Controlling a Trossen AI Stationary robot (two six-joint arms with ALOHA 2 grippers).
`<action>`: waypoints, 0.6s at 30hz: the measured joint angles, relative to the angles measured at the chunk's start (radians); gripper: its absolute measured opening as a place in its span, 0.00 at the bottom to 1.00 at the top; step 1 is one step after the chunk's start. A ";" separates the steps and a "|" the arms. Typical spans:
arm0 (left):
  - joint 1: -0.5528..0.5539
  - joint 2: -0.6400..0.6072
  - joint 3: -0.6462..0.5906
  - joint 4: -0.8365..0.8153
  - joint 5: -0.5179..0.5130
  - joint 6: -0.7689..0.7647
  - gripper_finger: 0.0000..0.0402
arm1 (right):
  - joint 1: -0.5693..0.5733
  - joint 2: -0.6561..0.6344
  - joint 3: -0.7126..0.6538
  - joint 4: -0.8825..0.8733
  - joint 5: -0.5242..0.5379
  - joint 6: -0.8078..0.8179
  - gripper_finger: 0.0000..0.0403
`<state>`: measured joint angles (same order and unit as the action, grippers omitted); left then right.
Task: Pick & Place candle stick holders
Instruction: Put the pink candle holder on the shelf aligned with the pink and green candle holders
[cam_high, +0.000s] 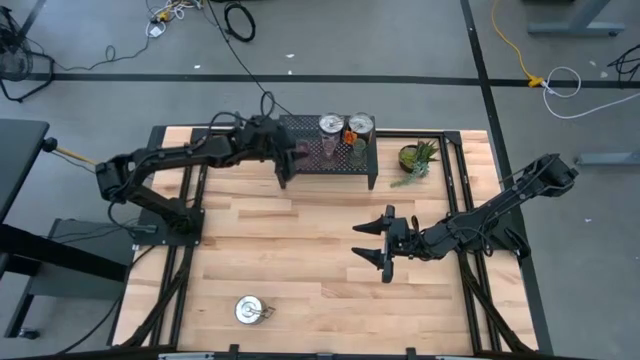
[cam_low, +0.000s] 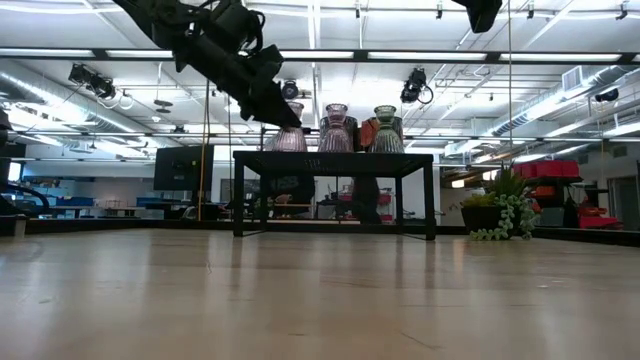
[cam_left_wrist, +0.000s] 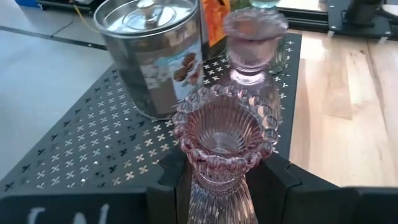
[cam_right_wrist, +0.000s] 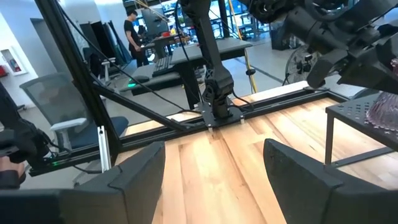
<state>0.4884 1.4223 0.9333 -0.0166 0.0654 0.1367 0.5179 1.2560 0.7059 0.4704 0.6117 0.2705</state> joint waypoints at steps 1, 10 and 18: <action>0.005 0.000 0.000 0.000 0.019 -0.002 0.31 | 0.000 0.000 0.000 -0.001 0.000 0.000 0.67; 0.008 0.000 0.000 -0.008 0.044 -0.029 0.31 | 0.000 0.000 0.000 0.000 0.000 0.000 0.67; 0.010 0.003 -0.004 -0.027 -0.006 -0.060 0.55 | 0.000 0.000 0.000 0.000 0.000 0.000 0.67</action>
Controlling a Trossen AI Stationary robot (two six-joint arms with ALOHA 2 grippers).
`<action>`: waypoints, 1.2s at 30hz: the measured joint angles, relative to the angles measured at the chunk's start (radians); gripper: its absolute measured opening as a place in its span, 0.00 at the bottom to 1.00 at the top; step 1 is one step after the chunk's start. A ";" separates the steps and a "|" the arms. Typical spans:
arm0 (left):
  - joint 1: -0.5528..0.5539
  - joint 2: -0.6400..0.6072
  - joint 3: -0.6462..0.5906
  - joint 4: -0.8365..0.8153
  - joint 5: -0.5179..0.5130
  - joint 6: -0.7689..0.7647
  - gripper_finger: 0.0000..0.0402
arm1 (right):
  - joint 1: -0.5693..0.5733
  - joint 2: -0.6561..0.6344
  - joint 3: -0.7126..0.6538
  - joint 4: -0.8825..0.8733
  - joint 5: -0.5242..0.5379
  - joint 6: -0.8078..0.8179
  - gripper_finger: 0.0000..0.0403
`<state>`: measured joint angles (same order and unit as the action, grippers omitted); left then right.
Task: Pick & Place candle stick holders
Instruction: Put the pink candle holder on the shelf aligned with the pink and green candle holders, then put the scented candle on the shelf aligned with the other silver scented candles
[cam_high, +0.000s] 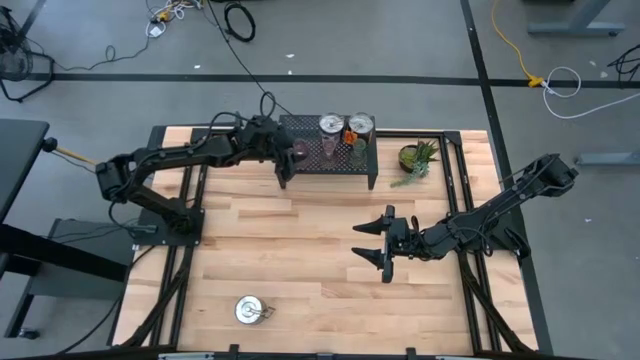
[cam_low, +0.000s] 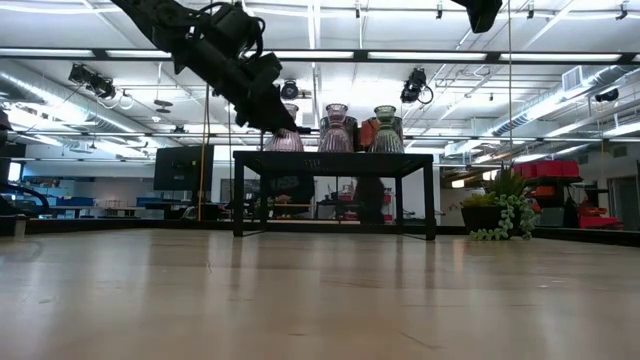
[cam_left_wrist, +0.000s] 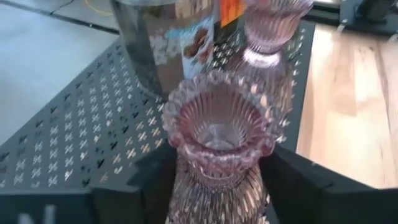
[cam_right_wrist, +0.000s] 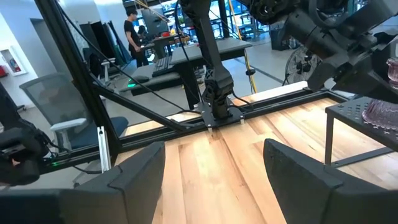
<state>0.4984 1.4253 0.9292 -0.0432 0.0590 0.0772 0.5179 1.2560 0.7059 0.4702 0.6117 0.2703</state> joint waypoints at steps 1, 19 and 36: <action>0.000 0.001 -0.001 -0.003 0.000 0.000 0.59 | 0.000 0.000 0.000 0.000 0.000 0.000 0.67; 0.000 0.000 -0.001 0.029 0.001 -0.005 0.64 | 0.000 0.000 0.000 -0.010 0.000 0.000 0.67; 0.000 -0.151 0.001 -0.003 -0.011 0.008 0.64 | 0.000 0.000 0.000 -0.014 0.001 0.001 0.67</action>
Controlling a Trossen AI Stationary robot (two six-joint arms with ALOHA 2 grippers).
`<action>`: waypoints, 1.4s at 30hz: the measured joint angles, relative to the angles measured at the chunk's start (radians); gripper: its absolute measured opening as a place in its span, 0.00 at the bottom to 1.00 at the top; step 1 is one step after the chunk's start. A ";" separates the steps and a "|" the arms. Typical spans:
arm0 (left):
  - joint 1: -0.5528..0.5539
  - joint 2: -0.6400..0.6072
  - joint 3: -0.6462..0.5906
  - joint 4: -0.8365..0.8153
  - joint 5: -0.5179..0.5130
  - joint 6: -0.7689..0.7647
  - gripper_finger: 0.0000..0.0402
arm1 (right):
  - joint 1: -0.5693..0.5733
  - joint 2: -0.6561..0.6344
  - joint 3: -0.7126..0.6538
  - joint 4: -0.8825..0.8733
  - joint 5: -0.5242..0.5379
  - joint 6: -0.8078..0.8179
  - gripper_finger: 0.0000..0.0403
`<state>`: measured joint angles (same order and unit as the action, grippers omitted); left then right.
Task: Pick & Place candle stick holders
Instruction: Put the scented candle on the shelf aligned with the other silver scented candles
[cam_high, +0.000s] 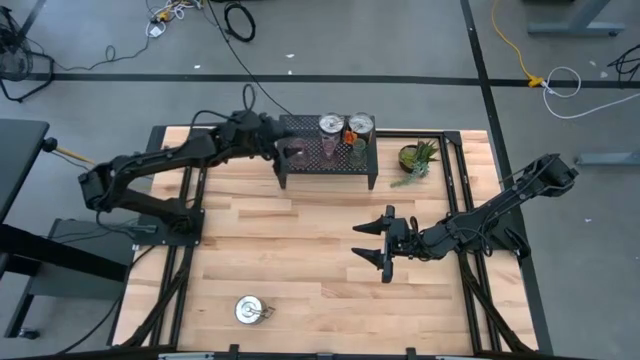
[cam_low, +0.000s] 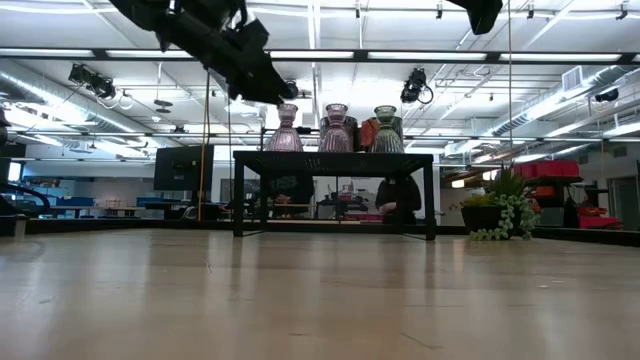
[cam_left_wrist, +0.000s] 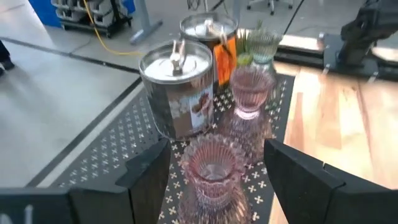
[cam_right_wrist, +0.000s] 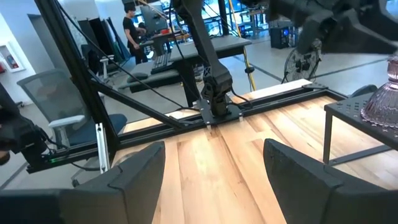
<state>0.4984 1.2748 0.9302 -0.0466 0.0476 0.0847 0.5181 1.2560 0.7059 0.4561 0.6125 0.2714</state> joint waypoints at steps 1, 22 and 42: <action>0.000 -0.016 0.000 -0.009 0.000 0.000 0.64 | 0.000 0.000 0.000 -0.001 0.000 0.001 0.67; -0.367 -0.459 -0.002 -0.877 0.066 -0.398 0.64 | 0.000 0.000 0.000 -0.001 0.000 0.004 0.67; -1.227 -0.338 -0.056 -0.908 -0.352 -1.274 0.64 | 0.001 0.000 0.000 0.000 -0.001 0.026 0.67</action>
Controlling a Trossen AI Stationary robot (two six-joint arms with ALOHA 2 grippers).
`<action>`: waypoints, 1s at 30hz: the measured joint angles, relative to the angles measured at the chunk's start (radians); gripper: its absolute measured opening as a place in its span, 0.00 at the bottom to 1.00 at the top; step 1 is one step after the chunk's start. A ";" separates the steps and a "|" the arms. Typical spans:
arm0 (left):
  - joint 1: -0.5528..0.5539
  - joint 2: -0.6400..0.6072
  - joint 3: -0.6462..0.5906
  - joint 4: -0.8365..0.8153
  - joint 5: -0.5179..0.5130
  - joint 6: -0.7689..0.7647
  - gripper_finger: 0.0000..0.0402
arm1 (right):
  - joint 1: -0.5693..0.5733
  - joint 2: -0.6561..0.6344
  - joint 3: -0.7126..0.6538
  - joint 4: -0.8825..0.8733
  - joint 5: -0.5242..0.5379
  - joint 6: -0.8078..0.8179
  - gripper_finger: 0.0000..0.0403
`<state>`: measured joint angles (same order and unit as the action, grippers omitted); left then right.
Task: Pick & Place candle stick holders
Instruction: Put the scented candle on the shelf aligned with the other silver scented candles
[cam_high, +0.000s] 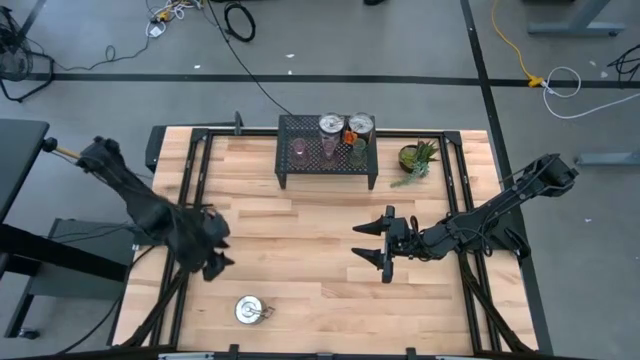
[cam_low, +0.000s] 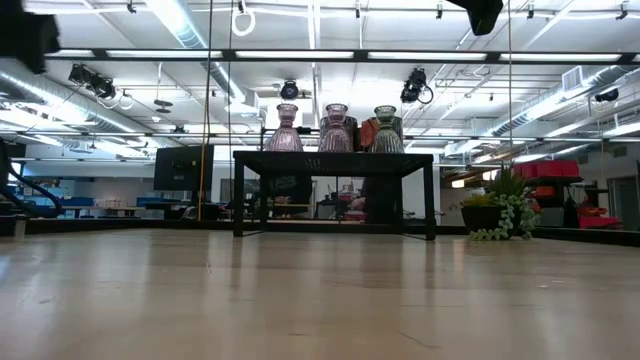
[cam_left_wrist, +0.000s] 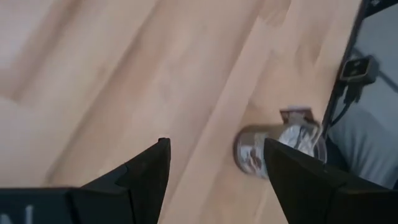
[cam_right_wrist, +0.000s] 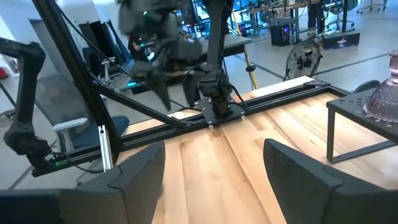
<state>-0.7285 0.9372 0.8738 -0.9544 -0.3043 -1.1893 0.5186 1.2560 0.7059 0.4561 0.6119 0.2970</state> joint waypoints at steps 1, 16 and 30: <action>-0.028 0.026 0.000 0.004 -0.004 -0.043 0.64 | 0.000 0.000 0.000 0.000 0.000 0.004 0.67; -0.269 0.312 0.000 0.237 -0.050 -0.316 0.64 | 0.000 0.000 0.000 0.000 0.000 0.001 0.67; -0.291 0.422 0.000 0.335 -0.024 -0.368 0.64 | 0.000 0.000 0.000 0.000 0.001 0.001 0.67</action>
<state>-1.0191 1.3593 0.8738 -0.6193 -0.3281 -1.5578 0.5190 1.2560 0.7059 0.4558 0.6125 0.2977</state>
